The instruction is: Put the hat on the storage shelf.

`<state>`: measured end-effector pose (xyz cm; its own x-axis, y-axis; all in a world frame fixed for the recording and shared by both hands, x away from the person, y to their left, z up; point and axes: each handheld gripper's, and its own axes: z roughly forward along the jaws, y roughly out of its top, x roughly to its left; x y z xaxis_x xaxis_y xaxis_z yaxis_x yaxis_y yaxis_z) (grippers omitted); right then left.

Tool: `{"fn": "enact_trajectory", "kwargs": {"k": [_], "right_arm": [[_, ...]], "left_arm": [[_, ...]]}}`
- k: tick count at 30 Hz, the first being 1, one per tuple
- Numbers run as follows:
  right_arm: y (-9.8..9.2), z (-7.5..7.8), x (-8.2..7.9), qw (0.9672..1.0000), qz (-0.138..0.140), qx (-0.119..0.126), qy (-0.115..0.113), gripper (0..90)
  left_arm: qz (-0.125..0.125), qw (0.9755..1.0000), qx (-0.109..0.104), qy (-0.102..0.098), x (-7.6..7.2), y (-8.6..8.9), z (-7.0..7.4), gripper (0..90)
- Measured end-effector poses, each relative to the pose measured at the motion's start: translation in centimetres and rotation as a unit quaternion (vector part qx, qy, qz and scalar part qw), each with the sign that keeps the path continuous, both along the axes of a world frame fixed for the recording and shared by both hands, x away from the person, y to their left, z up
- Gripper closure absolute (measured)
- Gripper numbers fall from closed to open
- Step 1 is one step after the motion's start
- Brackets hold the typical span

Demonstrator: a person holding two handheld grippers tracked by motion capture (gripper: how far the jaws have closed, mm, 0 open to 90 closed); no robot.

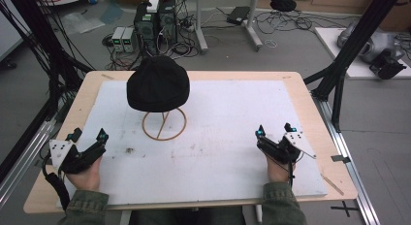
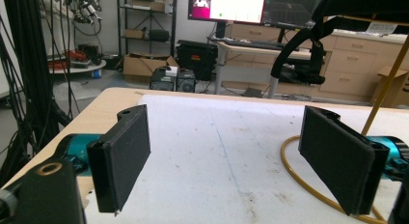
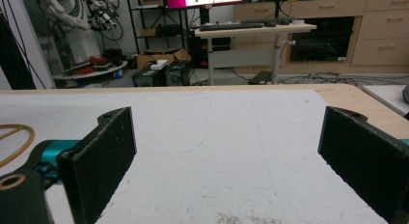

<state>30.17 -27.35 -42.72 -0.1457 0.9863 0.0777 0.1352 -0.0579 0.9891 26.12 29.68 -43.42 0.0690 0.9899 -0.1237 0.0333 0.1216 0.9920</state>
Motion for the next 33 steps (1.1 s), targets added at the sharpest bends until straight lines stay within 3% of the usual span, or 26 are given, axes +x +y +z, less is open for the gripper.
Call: {"fn": "enact_trajectory", "kwargs": {"k": [10,33], "right_arm": [[-0.18,0.05,-0.03,1.0,-0.006,0.002,-0.005,5.3],[-0.33,-0.13,0.17,0.9999,-0.001,0.009,0.008,5.3]], "left_arm": [[-0.01,0.9999,0.004,0.002,0.04,-0.31,-0.12,19.2],[-0.022,0.9995,-0.021,0.011,0.26,-0.04,-0.35,20.8]]}}
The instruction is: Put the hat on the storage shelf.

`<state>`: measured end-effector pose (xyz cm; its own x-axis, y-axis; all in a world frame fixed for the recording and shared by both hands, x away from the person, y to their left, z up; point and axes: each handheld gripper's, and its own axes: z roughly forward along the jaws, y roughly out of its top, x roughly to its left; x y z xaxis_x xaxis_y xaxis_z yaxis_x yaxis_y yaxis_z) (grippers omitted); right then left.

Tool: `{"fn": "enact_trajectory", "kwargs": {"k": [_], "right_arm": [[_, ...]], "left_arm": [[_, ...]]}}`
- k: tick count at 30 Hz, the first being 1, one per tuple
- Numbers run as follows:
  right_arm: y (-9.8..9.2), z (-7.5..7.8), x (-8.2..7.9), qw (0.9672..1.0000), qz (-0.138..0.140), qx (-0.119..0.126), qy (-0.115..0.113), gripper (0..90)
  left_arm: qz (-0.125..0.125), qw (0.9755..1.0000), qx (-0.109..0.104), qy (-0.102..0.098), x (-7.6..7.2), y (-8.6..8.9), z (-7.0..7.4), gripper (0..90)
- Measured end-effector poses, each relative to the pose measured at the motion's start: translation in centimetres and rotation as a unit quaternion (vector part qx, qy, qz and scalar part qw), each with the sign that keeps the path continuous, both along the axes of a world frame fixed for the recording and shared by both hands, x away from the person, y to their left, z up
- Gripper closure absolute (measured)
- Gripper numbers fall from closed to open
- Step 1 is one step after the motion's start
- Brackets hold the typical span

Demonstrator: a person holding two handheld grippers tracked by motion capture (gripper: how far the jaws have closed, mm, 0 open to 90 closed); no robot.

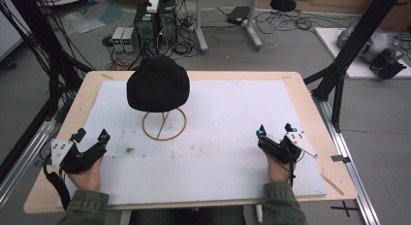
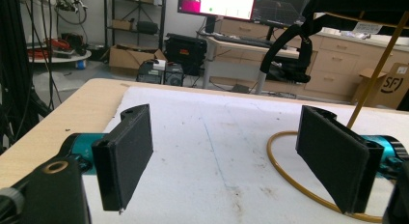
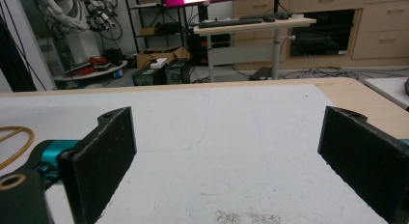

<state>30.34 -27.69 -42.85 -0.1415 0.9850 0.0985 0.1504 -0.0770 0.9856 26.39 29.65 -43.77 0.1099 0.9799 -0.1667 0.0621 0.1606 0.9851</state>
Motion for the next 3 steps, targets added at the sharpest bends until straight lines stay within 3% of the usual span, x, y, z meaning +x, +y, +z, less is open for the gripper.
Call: {"fn": "enact_trajectory", "kwargs": {"k": [3], "right_arm": [[-0.01,-0.03,0.01,1.0,-0.002,0.004,0.002,5.3]], "left_arm": [[-0.001,1.0,-0.005,-0.001,0.05,0.02,0.01,20.9]]}}
